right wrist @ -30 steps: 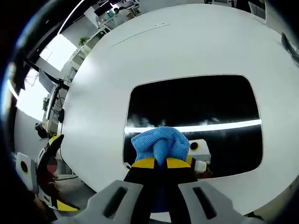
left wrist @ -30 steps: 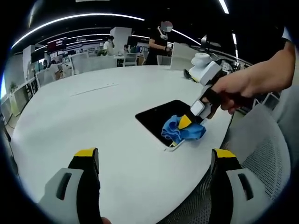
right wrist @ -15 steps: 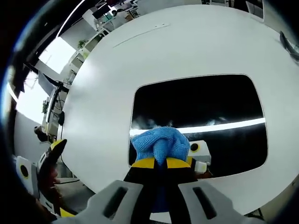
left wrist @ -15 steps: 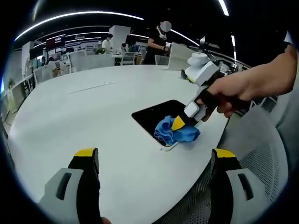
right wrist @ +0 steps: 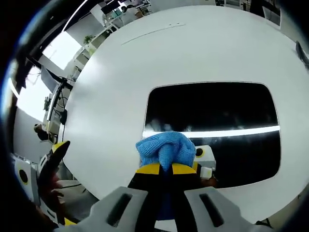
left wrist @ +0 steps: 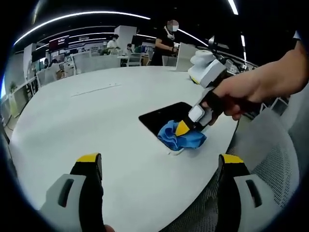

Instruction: Wipe the mirror surface with the cleaning cloth until all visible marks leave the cleaned area.

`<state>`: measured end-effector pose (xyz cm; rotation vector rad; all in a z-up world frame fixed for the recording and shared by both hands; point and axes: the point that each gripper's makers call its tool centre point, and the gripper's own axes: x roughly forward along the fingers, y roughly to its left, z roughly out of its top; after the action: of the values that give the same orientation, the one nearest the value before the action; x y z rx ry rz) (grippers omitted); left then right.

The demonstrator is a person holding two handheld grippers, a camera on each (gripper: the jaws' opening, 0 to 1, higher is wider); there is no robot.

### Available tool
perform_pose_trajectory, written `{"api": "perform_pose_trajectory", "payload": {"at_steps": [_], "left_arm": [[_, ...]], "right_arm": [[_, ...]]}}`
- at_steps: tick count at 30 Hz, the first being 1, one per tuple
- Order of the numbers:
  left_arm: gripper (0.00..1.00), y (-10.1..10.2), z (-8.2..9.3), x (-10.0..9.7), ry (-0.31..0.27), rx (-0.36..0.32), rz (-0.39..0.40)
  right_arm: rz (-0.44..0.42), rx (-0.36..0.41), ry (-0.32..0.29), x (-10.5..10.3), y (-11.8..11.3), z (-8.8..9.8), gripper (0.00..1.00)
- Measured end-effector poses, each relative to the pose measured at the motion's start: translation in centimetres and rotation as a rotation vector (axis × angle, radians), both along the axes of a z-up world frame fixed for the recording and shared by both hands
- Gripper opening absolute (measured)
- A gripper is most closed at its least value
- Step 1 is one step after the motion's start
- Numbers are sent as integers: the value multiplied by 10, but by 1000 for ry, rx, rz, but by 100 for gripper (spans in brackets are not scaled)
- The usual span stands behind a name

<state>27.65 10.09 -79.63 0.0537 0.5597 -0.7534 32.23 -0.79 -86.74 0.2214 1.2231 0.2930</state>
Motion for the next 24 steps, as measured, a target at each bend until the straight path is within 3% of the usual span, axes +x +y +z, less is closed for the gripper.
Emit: {"api": "perform_pose_trajectory", "payload": {"at_steps": [4, 11, 14, 19, 24], "left_arm": [[99, -5, 3, -2, 32, -60, -19], [99, -10, 13, -5, 21, -78, -36], [99, -10, 10, -7, -6, -17, -90], [99, 1, 7, 4, 8, -56, 4], [99, 3, 3, 4, 9, -47, 9]], "right_arm": [[15, 1, 1, 1, 5, -1, 1], [29, 3, 11, 3, 6, -3, 1], [35, 5, 13, 1, 7, -2, 1], [41, 7, 11, 0, 6, -1, 1], [49, 2, 5, 0, 6, -1, 1]]}}
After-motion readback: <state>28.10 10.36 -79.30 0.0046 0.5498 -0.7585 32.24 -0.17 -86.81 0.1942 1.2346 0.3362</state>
